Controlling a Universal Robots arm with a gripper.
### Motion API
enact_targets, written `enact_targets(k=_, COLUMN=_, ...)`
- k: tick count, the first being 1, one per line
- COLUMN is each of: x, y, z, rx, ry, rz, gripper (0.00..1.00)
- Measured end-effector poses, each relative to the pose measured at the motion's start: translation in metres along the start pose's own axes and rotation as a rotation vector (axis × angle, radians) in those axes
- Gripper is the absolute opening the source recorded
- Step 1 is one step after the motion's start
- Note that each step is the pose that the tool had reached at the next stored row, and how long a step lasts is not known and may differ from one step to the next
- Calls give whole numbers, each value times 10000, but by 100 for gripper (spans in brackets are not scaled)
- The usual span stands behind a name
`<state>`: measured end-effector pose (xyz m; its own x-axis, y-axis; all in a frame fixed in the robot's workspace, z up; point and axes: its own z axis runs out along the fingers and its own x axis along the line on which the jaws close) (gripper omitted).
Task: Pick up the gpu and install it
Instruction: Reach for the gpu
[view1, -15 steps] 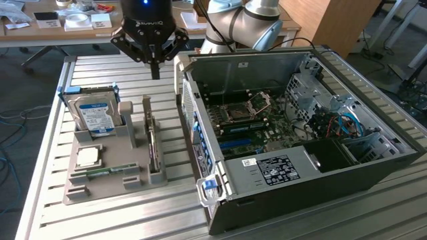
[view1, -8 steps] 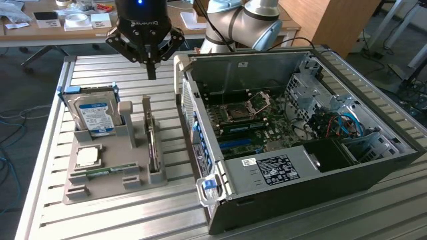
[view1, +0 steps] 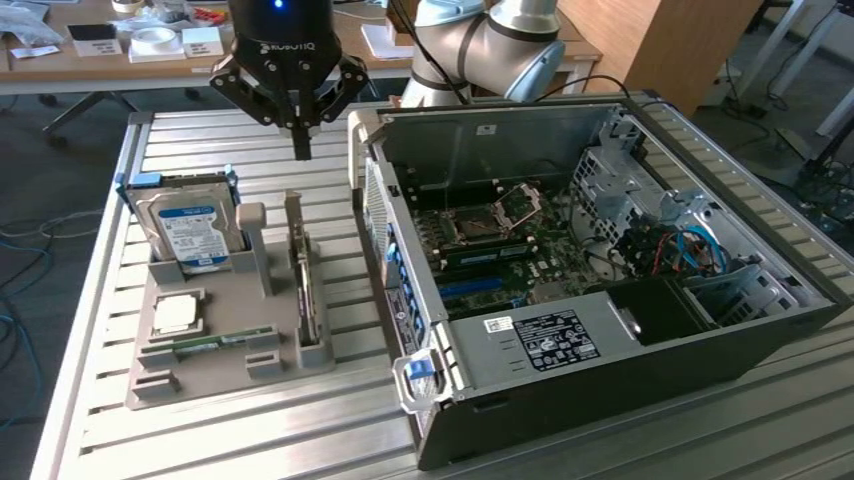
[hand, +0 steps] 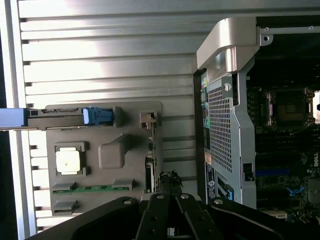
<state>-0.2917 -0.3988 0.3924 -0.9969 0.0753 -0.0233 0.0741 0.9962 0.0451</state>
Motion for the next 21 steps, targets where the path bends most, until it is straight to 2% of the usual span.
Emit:
enact_targets(k=7, x=2, y=-2, z=0, rx=-1, ry=0, rz=0, gripper=11)
enact_targets(k=13, x=60, y=-10, z=0, rx=1, ry=0, rz=1, gripper=11)
enact_targets(k=21, x=135, y=-61, z=6, rx=0, ry=0, rz=0, gripper=11)
